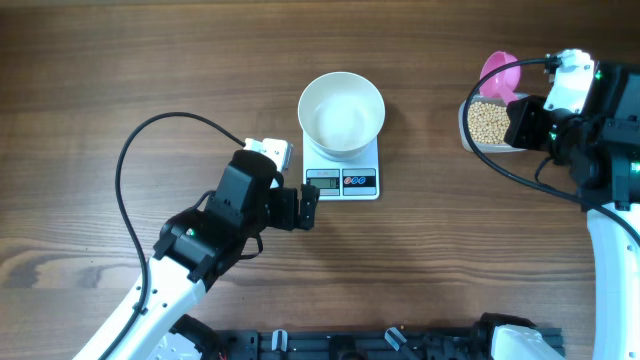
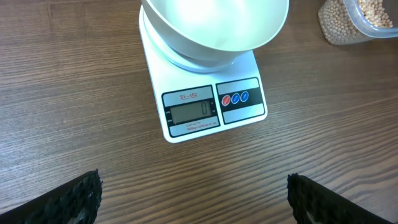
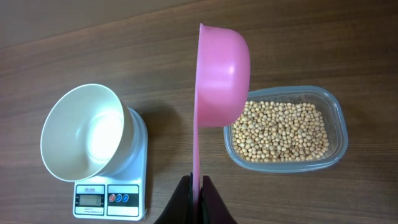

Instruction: Scoop item into bowl and weigh 150g on scale

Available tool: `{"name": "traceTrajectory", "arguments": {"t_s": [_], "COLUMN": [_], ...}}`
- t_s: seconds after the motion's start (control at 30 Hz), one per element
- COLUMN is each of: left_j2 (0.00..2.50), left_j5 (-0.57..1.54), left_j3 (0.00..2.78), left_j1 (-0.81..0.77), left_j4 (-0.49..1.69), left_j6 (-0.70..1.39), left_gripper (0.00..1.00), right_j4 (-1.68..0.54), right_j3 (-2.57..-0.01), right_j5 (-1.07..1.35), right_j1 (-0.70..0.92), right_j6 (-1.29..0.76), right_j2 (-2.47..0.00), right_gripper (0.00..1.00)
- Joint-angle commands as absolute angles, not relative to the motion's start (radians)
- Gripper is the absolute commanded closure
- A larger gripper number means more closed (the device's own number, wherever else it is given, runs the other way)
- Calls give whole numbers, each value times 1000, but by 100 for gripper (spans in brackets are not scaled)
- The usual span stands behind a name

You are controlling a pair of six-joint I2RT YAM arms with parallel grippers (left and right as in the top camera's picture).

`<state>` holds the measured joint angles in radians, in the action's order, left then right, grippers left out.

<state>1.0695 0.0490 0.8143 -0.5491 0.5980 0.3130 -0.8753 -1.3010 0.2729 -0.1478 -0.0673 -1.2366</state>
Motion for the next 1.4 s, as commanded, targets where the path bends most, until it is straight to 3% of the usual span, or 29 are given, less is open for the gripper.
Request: {"name": "traceTrajectory", "arguments": {"t_s": [0.0,1.37], "left_j2": [1080,1119], "left_j5": [81,66], "left_j3": [817,817], "left_j1": [-554,-493], "left_j4": [593,550], "left_j6": [290,266], "left_gripper": [0,0], "right_j4": [-868,-894], "right_j3": [-1322,-1322], "right_j5": [281,281], "right_j1": [-152,-152], "right_j6": [-70,-70], "right_j2": [-1242,-1242], "right_gripper": [96,96]}}
